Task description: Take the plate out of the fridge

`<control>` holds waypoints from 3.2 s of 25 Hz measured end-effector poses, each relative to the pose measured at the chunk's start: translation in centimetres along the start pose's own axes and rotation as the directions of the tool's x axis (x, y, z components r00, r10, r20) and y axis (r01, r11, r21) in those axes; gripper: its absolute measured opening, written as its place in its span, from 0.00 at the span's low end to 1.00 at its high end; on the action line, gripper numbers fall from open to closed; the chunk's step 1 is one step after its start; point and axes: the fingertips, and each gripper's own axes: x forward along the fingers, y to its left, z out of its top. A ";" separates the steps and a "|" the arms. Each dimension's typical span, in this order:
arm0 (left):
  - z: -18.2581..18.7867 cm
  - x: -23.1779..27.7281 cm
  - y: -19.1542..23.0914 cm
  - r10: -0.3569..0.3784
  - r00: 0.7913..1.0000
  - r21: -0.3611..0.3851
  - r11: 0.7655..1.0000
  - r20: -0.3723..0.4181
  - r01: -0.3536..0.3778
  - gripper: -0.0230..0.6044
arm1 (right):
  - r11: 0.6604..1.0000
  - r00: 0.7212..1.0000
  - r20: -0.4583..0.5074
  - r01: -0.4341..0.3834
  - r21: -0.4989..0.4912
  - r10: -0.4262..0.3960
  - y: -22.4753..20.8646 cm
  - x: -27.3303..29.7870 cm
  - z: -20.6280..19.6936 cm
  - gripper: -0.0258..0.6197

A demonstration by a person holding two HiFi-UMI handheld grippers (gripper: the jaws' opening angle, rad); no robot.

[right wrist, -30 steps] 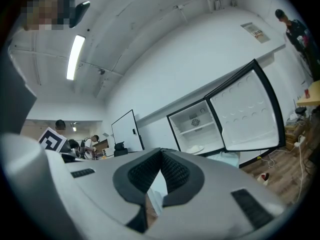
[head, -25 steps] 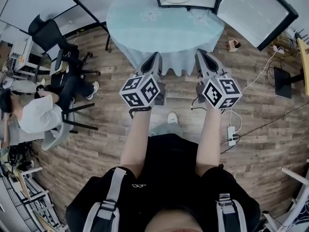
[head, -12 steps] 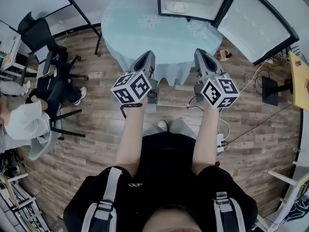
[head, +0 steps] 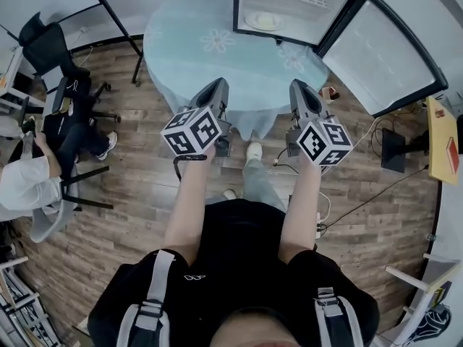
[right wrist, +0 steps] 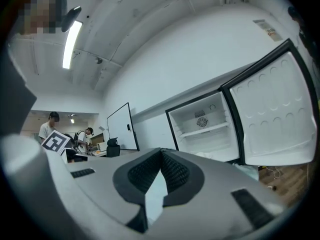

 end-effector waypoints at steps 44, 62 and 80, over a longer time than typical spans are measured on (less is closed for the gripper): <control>-2.3 32.5 9.4 0.115 0.983 -0.221 0.964 -0.145 -0.145 0.03 | 0.995 0.976 -0.207 -0.045 0.084 0.061 -23.6 26.8 -2.1 0.05; -5.9 38.0 16.2 0.156 0.956 -0.247 0.944 -0.248 -0.218 0.24 | 0.988 0.937 -0.349 0.054 0.147 0.000 -26.1 31.8 -10.6 0.19; -6.7 41.9 19.3 0.206 0.943 -0.249 0.929 -0.262 -0.273 0.29 | 0.968 0.911 -0.399 0.184 0.169 -0.104 -30.1 35.8 -13.5 0.31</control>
